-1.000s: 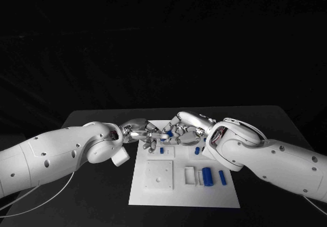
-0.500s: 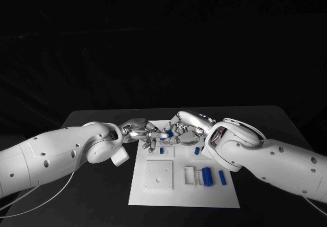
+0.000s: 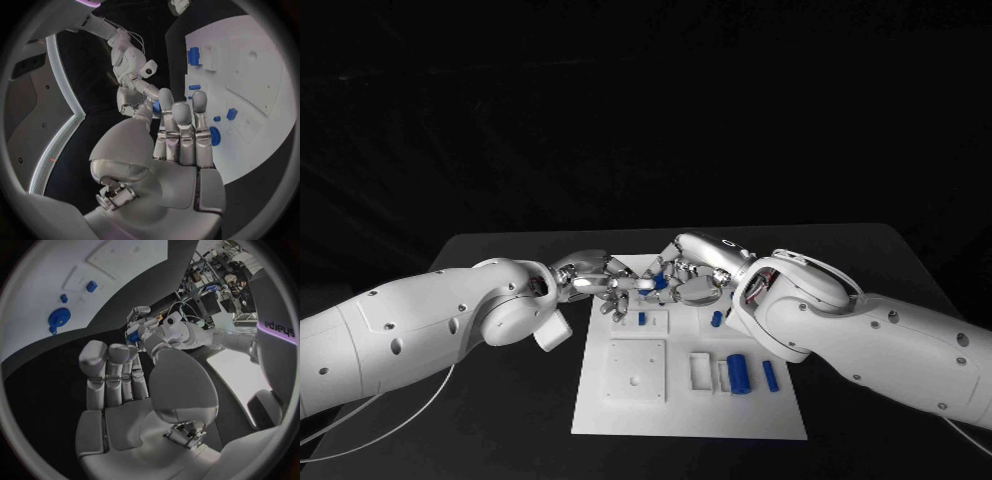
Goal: Assemble the parts on the task board
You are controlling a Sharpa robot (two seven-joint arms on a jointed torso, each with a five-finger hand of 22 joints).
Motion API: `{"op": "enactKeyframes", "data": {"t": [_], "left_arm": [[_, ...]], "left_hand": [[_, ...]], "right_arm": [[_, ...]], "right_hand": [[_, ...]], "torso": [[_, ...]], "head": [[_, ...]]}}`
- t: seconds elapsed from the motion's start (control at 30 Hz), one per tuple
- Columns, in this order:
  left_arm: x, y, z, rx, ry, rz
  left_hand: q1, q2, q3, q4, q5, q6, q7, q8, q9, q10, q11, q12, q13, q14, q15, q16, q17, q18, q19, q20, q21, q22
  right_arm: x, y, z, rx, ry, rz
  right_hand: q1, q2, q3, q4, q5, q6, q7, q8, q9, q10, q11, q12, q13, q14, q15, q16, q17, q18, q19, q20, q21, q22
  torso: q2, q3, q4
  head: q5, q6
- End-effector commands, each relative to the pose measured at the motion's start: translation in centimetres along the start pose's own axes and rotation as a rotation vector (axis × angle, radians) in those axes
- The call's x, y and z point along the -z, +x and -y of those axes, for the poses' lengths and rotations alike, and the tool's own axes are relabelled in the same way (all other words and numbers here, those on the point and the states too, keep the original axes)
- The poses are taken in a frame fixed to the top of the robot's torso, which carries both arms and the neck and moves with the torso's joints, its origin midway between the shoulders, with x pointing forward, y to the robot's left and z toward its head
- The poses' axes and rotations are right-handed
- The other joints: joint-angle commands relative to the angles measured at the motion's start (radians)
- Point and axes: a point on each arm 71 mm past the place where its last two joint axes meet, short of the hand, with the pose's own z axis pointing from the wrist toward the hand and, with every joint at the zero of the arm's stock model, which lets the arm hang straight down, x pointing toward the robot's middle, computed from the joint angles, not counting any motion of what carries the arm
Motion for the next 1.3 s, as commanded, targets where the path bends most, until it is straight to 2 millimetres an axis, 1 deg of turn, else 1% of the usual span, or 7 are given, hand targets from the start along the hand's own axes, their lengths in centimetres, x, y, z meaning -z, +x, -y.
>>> {"op": "enactKeyframes", "data": {"t": [0.03, 0.2, 0.37, 0.7, 0.83, 0.97, 1.3], "left_arm": [[-0.05, 0.08, 0.39, 0.020, 0.028, -0.003], [0.00, -0.03, 0.29, 0.021, 0.021, 0.002], [0.03, -0.08, 0.24, 0.025, 0.018, 0.003], [0.04, -0.12, 0.21, 0.035, 0.017, 0.005], [0.02, -0.19, 0.17, 0.035, 0.012, 0.013], [0.01, -0.31, 0.09, 0.034, 0.003, 0.026], [-0.10, -0.40, -0.31, 0.019, -0.048, 0.039]], "left_hand": [[-0.026, -0.007, 0.005, -0.016, 0.005, 0.001, 0.000, 0.002, -0.017, -0.009, 0.000, 0.001, 0.000, -0.011, 0.004, 0.007, -0.004, -0.008, 0.001, 0.005, -0.010, 0.017], [-0.064, -0.035, 0.052, -0.037, 0.022, -0.005, 0.005, 0.013, -0.046, -0.019, 0.001, 0.012, 0.002, -0.012, 0.005, 0.014, -0.012, -0.008, 0.003, 0.006, -0.012, 0.018], [-0.095, -0.060, 0.094, -0.056, 0.083, -0.012, 0.004, 0.031, -0.068, -0.025, 0.003, 0.019, -0.004, -0.017, 0.006, 0.020, -0.023, -0.008, 0.003, 0.007, -0.014, 0.019], [-0.085, -0.046, 0.136, -0.080, 0.223, -0.021, 0.001, 0.036, -0.082, -0.031, 0.001, 0.019, -0.008, -0.021, 0.005, 0.024, -0.028, -0.008, 0.001, 0.006, -0.014, 0.019], [-0.105, -0.045, 0.160, -0.093, 0.222, -0.026, 0.001, 0.046, -0.084, -0.031, 0.001, 0.021, -0.011, -0.022, 0.005, 0.026, -0.033, -0.008, 0.000, 0.006, -0.014, 0.019], [-0.124, -0.048, 0.148, -0.076, 0.187, -0.026, 0.003, 0.049, -0.085, -0.030, 0.002, 0.023, -0.012, -0.021, 0.006, 0.027, -0.034, -0.008, 0.001, 0.007, -0.013, 0.019], [-0.131, -0.060, 0.125, -0.029, 0.158, -0.030, 0.005, 0.057, -0.088, -0.031, 0.004, 0.028, -0.012, -0.019, 0.006, 0.029, -0.041, -0.008, 0.004, 0.007, -0.013, 0.019]], "right_arm": [[0.09, 0.05, 0.50, 0.021, 0.035, 0.002], [0.10, 0.03, 0.55, 0.022, 0.038, 0.004], [0.11, 0.03, 0.58, 0.022, 0.039, 0.004], [0.12, 0.04, 0.54, 0.021, 0.038, 0.003], [0.11, 0.04, 0.47, 0.021, 0.036, 0.003], [0.12, 0.04, 0.40, 0.017, 0.034, 0.004], [0.14, 0.01, 0.22, 0.010, 0.028, 0.011]], "right_hand": [[-0.010, 0.000, -0.007, 0.000, 0.005, 0.069, -0.020, 0.007, 0.032, 0.004, 0.000, -0.003, 0.001, 0.003, -0.007, -0.001, 0.001, -0.017, 0.033, -0.007, -0.001, 0.107], [-0.011, 0.000, -0.009, 0.002, 0.009, 0.070, -0.020, 0.007, 0.032, 0.004, -0.001, -0.006, 0.001, 0.004, -0.007, -0.004, 0.001, -0.017, 0.033, -0.008, -0.003, 0.106], [-0.011, 0.000, -0.009, 0.002, 0.009, 0.070, -0.020, 0.007, 0.032, 0.004, -0.001, -0.006, 0.001, 0.004, -0.007, -0.004, 0.001, -0.017, 0.033, -0.008, -0.003, 0.106], [-0.012, -0.002, -0.012, 0.005, 0.013, 0.070, -0.021, 0.007, 0.032, 0.005, -0.001, -0.008, 0.002, 0.004, -0.008, -0.005, 0.001, -0.017, 0.034, -0.008, -0.004, 0.106], [-0.013, -0.003, -0.012, 0.006, 0.014, 0.069, -0.022, 0.007, 0.032, 0.005, -0.001, -0.009, 0.002, 0.004, -0.007, -0.006, 0.001, -0.017, 0.034, -0.008, -0.004, 0.106], [-0.013, -0.003, -0.012, 0.006, 0.014, 0.069, -0.022, 0.007, 0.032, 0.005, -0.001, -0.009, 0.002, 0.004, -0.007, -0.006, 0.001, -0.017, 0.034, -0.008, -0.004, 0.106], [-0.013, -0.003, -0.014, 0.009, 0.015, 0.070, -0.023, 0.007, 0.032, 0.006, -0.001, -0.010, 0.004, 0.004, -0.008, -0.007, 0.001, -0.017, 0.034, -0.008, -0.005, 0.106]], "torso": [[0.000, 0.0008, 0.0002], [0.001, 0.0012, -0.0001], [0.000, 0.0012, -0.0003], [0.001, 0.0008, -0.0002], [0.001, 0.0007, -0.0001], [0.000, 0.0004, 0.0001], [0.000, -0.0001, 0.0008]], "head": [[0.000, -0.001], [0.000, -0.002], [0.000, -0.003], [-0.002, -0.004], [-0.001, -0.004], [-0.001, -0.004], [-0.002, -0.005]]}}
